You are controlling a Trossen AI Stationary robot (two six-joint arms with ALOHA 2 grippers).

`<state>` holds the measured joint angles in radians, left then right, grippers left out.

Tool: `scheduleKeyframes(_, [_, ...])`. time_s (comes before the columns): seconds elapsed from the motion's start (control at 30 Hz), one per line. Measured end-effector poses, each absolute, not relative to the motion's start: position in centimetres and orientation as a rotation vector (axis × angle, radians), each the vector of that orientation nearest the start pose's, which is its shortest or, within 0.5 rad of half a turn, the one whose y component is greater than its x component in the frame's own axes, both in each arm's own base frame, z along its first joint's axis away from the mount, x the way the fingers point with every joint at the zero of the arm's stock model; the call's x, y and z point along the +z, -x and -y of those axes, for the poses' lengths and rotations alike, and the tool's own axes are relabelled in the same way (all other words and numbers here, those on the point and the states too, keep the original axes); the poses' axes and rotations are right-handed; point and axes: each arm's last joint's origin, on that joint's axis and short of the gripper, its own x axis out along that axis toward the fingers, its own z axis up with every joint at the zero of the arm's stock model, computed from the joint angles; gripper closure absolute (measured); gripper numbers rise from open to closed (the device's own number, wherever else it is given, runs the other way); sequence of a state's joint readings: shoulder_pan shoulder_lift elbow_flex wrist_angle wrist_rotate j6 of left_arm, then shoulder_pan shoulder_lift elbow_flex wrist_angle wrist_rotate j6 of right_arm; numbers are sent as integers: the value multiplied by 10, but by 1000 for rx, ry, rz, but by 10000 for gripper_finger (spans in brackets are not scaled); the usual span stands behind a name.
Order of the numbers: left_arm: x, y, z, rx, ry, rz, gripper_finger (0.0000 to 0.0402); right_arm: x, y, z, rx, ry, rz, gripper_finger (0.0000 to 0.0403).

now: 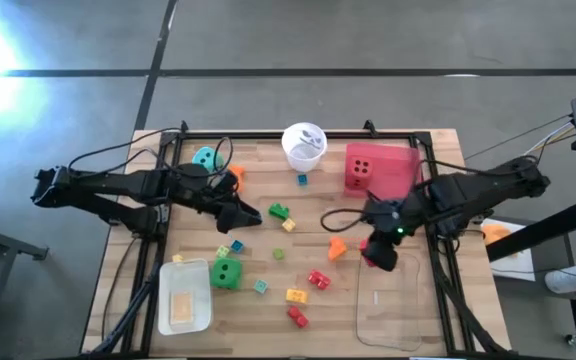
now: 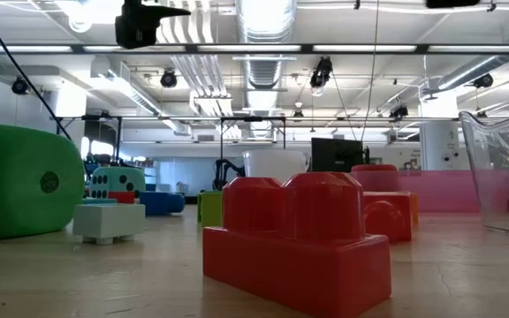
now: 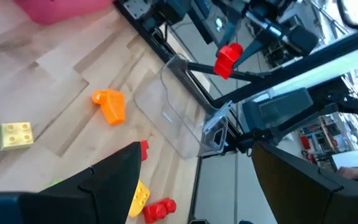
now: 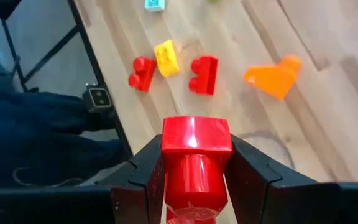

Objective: Pick & Place Toys
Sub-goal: Put the red game piece into the transparent bin

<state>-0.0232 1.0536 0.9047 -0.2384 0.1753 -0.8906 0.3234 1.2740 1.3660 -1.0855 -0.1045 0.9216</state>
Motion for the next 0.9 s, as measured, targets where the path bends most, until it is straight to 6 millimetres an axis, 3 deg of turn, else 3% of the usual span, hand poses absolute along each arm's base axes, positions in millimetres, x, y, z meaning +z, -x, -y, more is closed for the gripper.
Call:
scheduleKeyframes(0.3, [321,-229,5,10,909,-435,94,312,-189,-108,-141,-949,-1161,280])
scheduleKeyframes(0.53, [320,-228,3,21,911,-439,94,267,-188,-126,-200,-1108,-1183,281])
scheduleKeyframes(0.67, [320,-228,2,25,914,-438,94,242,-190,-130,-292,-1127,-1229,281])
scheduleKeyframes(0.9, [319,-228,1,30,915,-443,94,216,-198,-134,-413,-1080,-1261,281])
